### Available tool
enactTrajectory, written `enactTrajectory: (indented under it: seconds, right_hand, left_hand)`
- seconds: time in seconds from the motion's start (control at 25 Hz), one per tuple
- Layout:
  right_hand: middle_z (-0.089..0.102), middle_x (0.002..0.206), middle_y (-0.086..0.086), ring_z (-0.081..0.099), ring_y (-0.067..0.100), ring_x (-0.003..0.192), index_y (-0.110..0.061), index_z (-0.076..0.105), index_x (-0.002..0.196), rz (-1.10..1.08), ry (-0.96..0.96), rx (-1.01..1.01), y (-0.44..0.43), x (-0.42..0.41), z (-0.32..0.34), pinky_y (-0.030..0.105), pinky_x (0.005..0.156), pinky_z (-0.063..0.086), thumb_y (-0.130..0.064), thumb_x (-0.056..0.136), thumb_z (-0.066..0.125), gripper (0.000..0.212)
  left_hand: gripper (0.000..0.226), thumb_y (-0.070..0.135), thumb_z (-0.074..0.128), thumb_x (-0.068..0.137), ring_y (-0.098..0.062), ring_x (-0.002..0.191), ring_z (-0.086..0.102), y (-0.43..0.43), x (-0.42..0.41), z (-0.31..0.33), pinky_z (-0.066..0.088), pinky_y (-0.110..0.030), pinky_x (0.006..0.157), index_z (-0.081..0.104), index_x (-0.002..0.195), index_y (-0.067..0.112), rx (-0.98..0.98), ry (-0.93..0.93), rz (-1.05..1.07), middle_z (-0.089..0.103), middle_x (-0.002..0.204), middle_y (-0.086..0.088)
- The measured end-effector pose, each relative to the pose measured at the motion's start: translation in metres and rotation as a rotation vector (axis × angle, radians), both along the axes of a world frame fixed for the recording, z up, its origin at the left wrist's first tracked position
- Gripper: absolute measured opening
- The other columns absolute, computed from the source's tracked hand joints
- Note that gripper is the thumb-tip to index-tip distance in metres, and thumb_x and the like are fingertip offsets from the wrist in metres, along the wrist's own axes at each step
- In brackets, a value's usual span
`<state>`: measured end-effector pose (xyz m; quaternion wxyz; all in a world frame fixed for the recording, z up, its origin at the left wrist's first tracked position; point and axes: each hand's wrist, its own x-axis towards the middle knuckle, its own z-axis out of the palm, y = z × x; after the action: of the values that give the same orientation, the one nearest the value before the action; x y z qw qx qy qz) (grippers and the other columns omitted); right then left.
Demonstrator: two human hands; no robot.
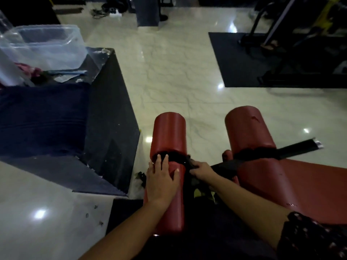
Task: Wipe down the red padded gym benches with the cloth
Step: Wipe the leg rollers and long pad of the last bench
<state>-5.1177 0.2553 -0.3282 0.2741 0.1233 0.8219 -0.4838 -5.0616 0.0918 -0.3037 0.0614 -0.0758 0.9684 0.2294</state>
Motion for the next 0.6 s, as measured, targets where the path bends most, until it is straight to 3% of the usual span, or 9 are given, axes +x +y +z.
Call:
enactTrajectory:
  seconds: [0.08, 0.16, 0.4, 0.6]
  right_hand:
    - [0.060, 0.119, 0.004, 0.064, 0.020, 0.092, -0.035, 0.055, 0.136, 0.167, 0.077, 0.216, 0.005, 0.018, 0.008, 0.025, 0.078, 0.053, -0.020, 0.083, 0.061, 0.056]
    - [0.047, 0.127, 0.000, 0.059, 0.023, 0.105, -0.041, 0.048, 0.140, 0.148, 0.132, 0.328, 0.011, 0.038, 0.022, 0.031, 0.090, 0.051, -0.026, 0.083, 0.062, 0.061]
    - [0.038, 0.136, -0.003, 0.050, 0.021, 0.119, -0.040, 0.047, 0.141, 0.014, 0.249, 0.387, 0.049, 0.117, 0.067, 0.029, 0.097, 0.043, -0.021, 0.085, 0.064, 0.062]
    - [0.048, 0.127, 0.002, 0.052, 0.020, 0.115, -0.047, 0.050, 0.129, -0.303, 0.360, 0.328, 0.097, 0.195, 0.118, 0.026, 0.095, 0.040, -0.029, 0.069, 0.062, 0.064]
  left_hand:
    - [0.063, 0.046, 0.032, 0.102, -0.027, 0.152, 0.000, 0.003, 0.003, 0.001, 0.004, -0.042, 0.122, 0.014, 0.157, 0.023, -0.062, 0.046, -0.094, 0.005, 0.165, -0.003]
    - [0.059, 0.040, 0.032, 0.102, -0.022, 0.152, -0.002, 0.006, 0.006, 0.001, -0.001, -0.041, 0.121, 0.017, 0.157, 0.023, -0.149, 0.082, -0.257, 0.006, 0.165, -0.002]
    - [0.059, 0.036, 0.026, 0.104, -0.025, 0.152, -0.007, 0.007, 0.007, 0.004, -0.003, -0.046, 0.121, 0.010, 0.158, 0.018, -0.279, 0.042, -0.401, 0.002, 0.166, -0.005]
    - [0.072, 0.055, 0.026, 0.100, -0.026, 0.151, -0.014, 0.018, 0.015, 0.008, -0.009, -0.055, 0.117, 0.007, 0.158, 0.016, -0.339, 0.003, -0.476, -0.004, 0.165, -0.008]
